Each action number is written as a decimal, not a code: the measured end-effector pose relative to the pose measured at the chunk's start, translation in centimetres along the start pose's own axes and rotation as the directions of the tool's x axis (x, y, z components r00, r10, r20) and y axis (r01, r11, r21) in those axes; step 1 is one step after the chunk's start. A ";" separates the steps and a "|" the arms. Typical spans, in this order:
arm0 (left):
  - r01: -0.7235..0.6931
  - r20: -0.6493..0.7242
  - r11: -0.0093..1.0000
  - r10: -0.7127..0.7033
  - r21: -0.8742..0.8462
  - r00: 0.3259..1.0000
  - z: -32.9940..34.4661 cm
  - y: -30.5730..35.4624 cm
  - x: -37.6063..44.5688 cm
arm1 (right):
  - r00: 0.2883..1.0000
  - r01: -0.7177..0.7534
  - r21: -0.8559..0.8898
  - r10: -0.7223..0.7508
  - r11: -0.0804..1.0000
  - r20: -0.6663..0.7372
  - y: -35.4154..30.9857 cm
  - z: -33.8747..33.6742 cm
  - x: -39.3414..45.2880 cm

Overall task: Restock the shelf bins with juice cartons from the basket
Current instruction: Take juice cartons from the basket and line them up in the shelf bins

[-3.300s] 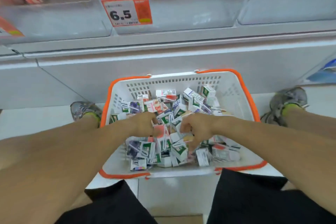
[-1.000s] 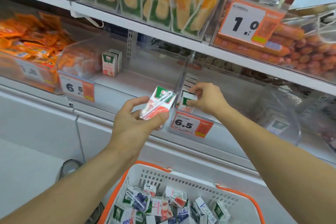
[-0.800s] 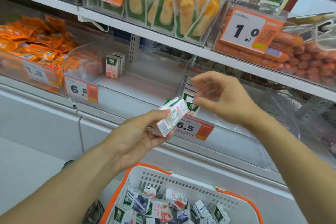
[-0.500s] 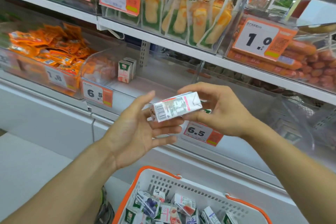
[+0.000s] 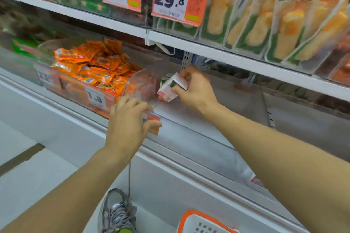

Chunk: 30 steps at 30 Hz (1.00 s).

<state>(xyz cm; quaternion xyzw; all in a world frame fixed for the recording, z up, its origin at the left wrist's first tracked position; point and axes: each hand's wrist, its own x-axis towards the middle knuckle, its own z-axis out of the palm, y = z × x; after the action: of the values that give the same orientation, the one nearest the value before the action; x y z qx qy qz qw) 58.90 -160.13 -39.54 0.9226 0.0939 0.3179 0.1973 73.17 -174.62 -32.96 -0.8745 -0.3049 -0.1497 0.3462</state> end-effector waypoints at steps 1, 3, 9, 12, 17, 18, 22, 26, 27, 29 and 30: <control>-0.034 -0.041 0.999 0.034 0.012 0.999 0.5 -0.5 0.2 | 0.999 -0.009 -0.018 0.010 1.000 0.041 0.4 1.2 1.2; -0.096 -0.138 0.995 0.095 -0.002 0.986 1.2 -1.1 0.3 | 0.994 -0.008 -0.070 0.016 0.997 0.106 1.2 3.2 3.0; -0.167 -0.225 0.985 0.153 -0.042 0.962 1.7 -1.1 0.1 | 0.990 0.050 -0.302 -0.006 0.952 0.143 2.2 6.3 5.3; -0.171 -0.238 0.983 0.151 -0.065 0.959 1.9 -1.3 0.2 | 0.989 0.075 -0.354 -0.023 0.932 0.149 2.0 6.7 5.0; -0.121 -0.234 0.989 0.098 -0.088 0.967 1.7 -0.7 -0.3 | 0.994 0.025 -0.362 0.015 0.932 0.106 1.0 6.4 4.9; -0.120 -0.230 0.989 0.096 -0.091 0.968 1.7 -0.6 -0.4 | 0.996 0.002 -0.353 0.031 0.936 0.089 0.8 6.3 4.9; -0.118 -0.236 0.987 0.089 -0.109 0.968 1.8 -0.5 -0.6 | 0.995 0.008 -0.375 0.029 0.927 0.091 0.3 6.8 5.1; -0.117 -0.237 0.987 0.089 -0.108 0.967 2.0 -0.6 -0.6 | 0.996 0.038 -0.329 -0.010 0.944 0.085 1.2 7.2 5.1; -0.119 -0.233 0.987 0.092 -0.104 0.968 2.0 -0.6 -0.6 | 0.996 0.046 -0.299 -0.021 0.953 0.086 1.5 7.2 5.0; -0.121 -0.231 0.988 0.096 -0.100 0.968 2.0 -0.6 -0.6 | 0.996 0.046 -0.230 -0.027 0.972 0.086 2.1 7.2 4.6; -0.124 -0.231 0.987 0.098 -0.099 0.968 2.0 -0.6 -0.6 | 0.996 0.036 -0.203 -0.020 0.979 0.082 2.3 7.1 4.5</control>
<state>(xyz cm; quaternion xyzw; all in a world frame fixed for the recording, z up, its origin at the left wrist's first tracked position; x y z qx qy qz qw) 59.61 -160.37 -41.54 0.8718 0.0458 0.4359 0.2188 78.53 -169.05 -37.11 -0.9063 -0.3138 -0.1502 0.2400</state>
